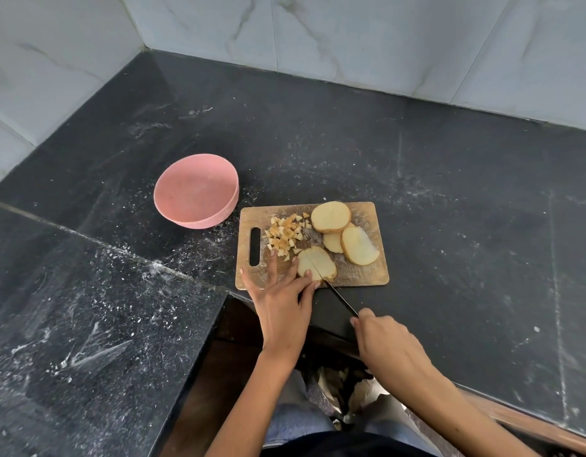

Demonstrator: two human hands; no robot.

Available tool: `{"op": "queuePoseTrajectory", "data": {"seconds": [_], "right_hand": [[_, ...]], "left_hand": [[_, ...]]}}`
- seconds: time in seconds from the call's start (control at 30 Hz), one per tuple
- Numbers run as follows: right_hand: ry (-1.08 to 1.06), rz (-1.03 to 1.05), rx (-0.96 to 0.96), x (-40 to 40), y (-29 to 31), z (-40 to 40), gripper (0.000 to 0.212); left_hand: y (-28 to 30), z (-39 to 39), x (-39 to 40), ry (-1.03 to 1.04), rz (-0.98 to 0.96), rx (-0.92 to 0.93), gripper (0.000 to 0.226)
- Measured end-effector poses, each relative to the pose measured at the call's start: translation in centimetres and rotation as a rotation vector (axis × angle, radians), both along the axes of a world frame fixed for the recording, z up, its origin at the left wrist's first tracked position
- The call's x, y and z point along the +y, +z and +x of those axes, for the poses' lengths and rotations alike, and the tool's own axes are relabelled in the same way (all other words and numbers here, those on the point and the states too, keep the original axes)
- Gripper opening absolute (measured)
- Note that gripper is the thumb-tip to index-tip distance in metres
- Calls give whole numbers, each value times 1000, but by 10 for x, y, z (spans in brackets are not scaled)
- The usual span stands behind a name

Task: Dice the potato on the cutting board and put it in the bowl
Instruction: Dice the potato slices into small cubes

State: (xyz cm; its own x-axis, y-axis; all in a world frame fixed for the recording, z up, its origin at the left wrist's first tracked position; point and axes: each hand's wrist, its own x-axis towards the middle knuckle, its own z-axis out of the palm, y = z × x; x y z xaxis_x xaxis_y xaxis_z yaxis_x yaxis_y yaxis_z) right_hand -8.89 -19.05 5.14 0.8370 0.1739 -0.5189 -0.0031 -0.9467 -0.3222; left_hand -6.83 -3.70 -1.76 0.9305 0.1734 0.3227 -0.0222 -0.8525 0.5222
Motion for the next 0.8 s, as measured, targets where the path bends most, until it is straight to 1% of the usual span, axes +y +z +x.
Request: {"op": "queuePoseTrajectory", "data": {"seconds": [0.1,0.2,0.3,0.37,0.63,0.8], "right_hand": [[-13,43,-43,-4,7,-1,29],[-38,75,-60,0,9,6,30],[-44,94,-86,12,8,18,31],[-34,80,-102,21,3,26,33],[-11,30,-98,38,-11,39,36],[-4,32,-52,44,-13,49,29]], "left_hand": [[-1,-2,1,-7,17,-4,9],[-1,-2,0,-10,38,1,13],[1,-2,1,7,57,-39,6],[2,-1,2,10,42,-55,9],[3,-1,4,-15,24,-43,14],[5,0,4,-24,-7,-27,15]]}}
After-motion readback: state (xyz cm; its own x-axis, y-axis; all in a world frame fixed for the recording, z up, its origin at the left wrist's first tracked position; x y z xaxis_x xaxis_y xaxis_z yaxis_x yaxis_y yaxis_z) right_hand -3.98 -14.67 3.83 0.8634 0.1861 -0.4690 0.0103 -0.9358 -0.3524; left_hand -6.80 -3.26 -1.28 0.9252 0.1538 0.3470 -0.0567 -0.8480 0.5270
